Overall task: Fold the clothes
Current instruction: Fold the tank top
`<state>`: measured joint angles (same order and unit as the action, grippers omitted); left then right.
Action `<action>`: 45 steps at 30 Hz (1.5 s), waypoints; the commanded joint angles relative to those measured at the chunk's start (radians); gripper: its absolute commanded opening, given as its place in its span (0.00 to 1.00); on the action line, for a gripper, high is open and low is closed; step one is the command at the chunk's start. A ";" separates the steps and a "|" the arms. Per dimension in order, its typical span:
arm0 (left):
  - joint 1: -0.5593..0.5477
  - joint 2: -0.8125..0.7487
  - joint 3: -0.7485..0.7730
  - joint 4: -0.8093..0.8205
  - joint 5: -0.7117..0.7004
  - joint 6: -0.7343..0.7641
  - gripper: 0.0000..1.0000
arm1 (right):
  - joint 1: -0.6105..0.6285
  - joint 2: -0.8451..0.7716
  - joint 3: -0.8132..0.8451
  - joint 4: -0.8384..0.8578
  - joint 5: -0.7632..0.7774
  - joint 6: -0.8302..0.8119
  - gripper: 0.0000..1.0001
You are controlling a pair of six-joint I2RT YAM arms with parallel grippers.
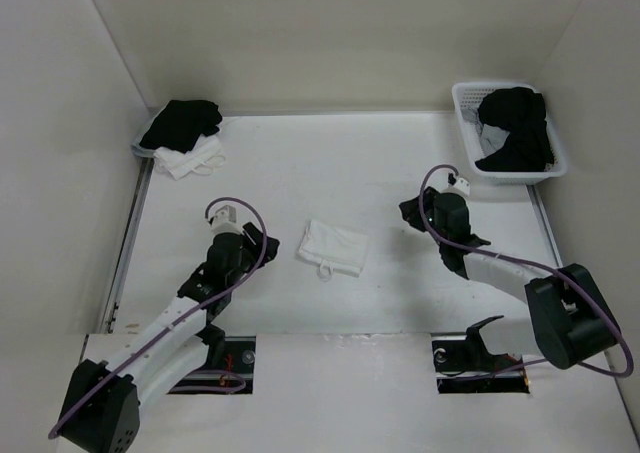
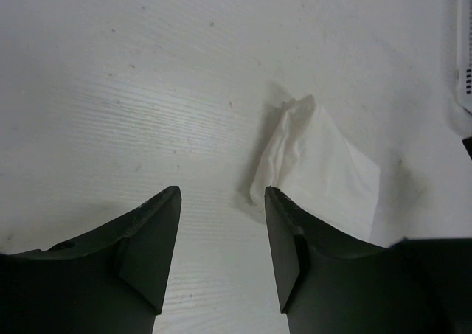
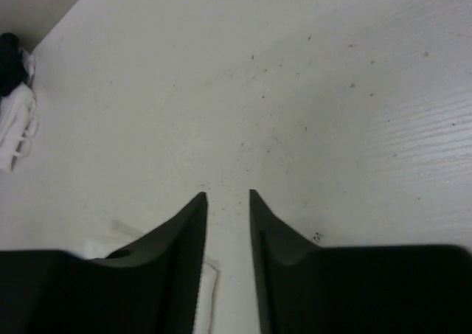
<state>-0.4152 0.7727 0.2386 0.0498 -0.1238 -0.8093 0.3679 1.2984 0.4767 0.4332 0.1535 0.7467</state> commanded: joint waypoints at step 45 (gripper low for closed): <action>-0.317 0.582 0.200 0.352 -0.208 0.065 0.20 | 0.210 0.154 0.168 -0.097 -0.189 -0.073 0.37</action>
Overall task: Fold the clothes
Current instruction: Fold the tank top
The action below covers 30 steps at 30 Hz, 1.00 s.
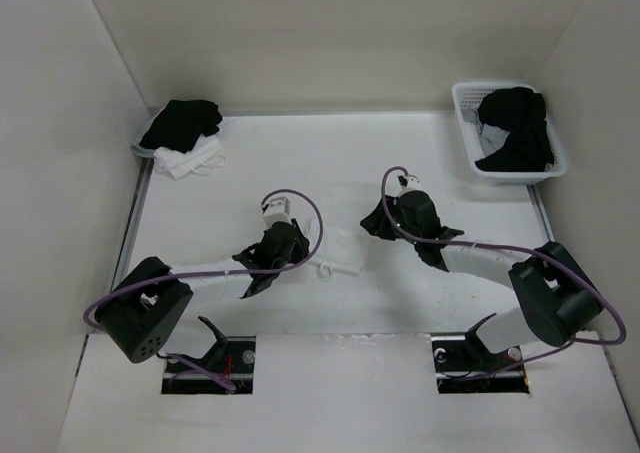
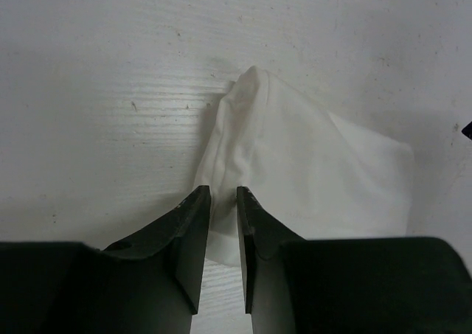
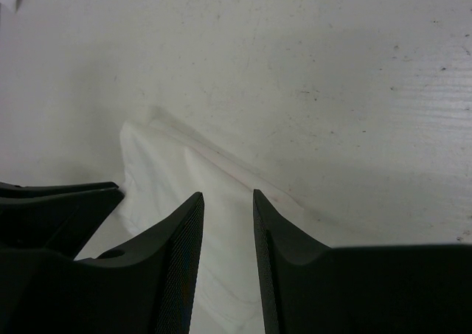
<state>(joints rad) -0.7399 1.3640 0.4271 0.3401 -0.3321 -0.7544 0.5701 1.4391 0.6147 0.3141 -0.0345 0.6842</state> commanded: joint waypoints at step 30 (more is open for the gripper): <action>0.035 -0.137 -0.137 0.086 0.062 -0.102 0.08 | 0.044 0.208 -0.016 0.158 0.068 0.159 0.17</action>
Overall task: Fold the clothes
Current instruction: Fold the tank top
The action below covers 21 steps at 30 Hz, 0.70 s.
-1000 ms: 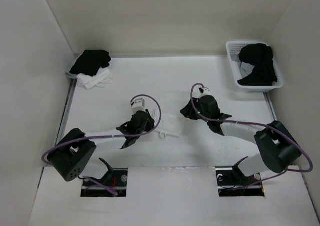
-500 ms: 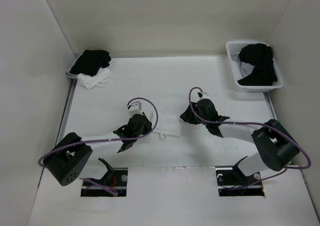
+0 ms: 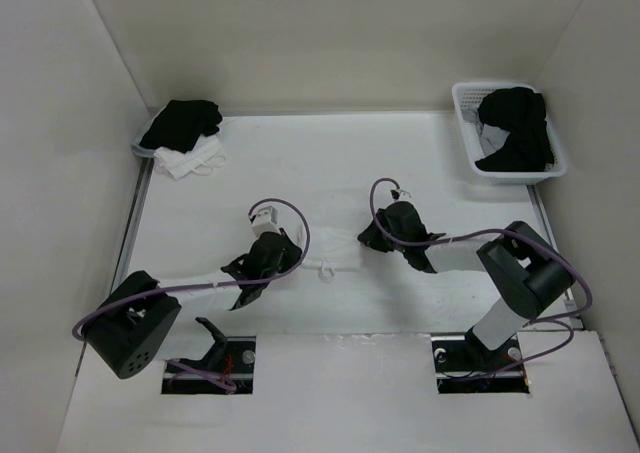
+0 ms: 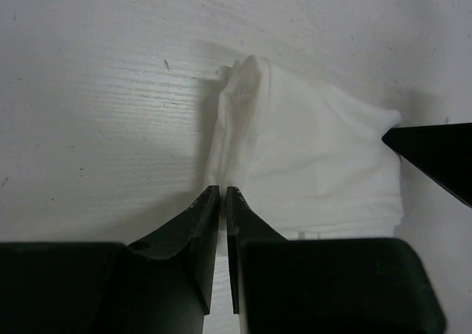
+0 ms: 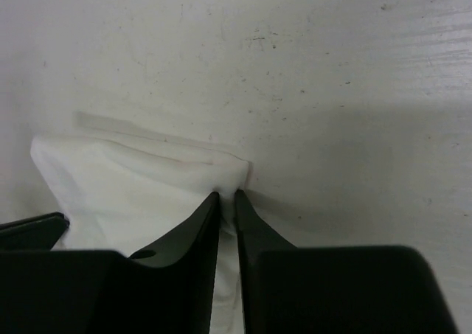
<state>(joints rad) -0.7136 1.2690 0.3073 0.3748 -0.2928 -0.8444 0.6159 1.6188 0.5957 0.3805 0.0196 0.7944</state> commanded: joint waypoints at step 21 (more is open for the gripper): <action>0.020 -0.287 0.018 -0.112 0.035 -0.009 0.13 | 0.000 -0.200 -0.071 0.017 0.066 0.040 0.48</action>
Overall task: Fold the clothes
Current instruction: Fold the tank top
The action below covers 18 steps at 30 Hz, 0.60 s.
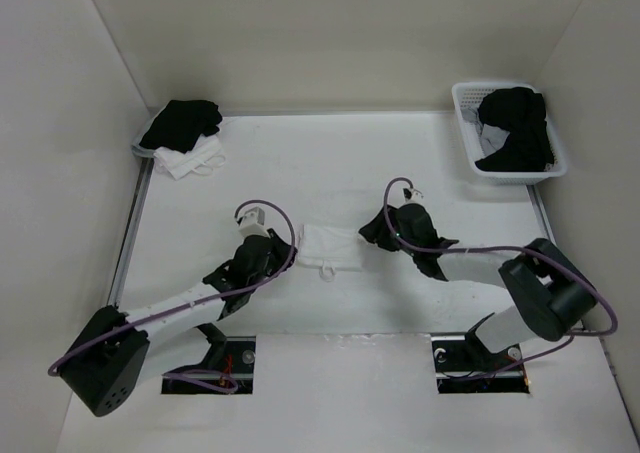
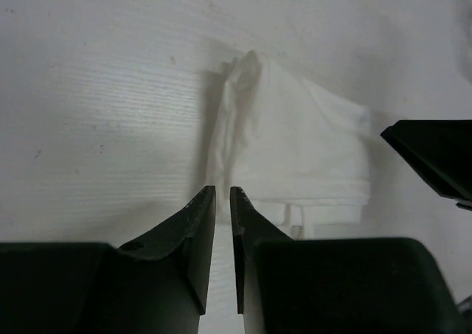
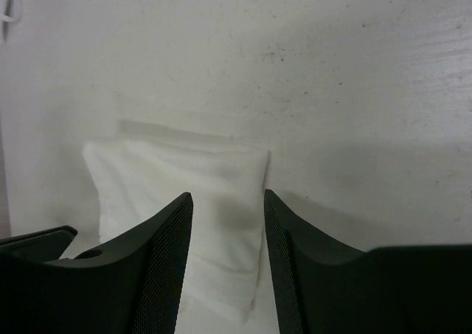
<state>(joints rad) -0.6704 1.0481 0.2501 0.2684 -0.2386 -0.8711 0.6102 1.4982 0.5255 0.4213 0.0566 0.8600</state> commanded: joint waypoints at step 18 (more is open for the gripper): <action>0.010 0.492 0.219 0.344 0.033 0.043 0.14 | 0.153 -0.039 -0.038 -0.062 0.040 0.020 0.13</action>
<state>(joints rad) -0.6857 1.5291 0.4904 0.5007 -0.2150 -0.8333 0.7601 1.4498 0.5110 0.3382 0.0761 0.8593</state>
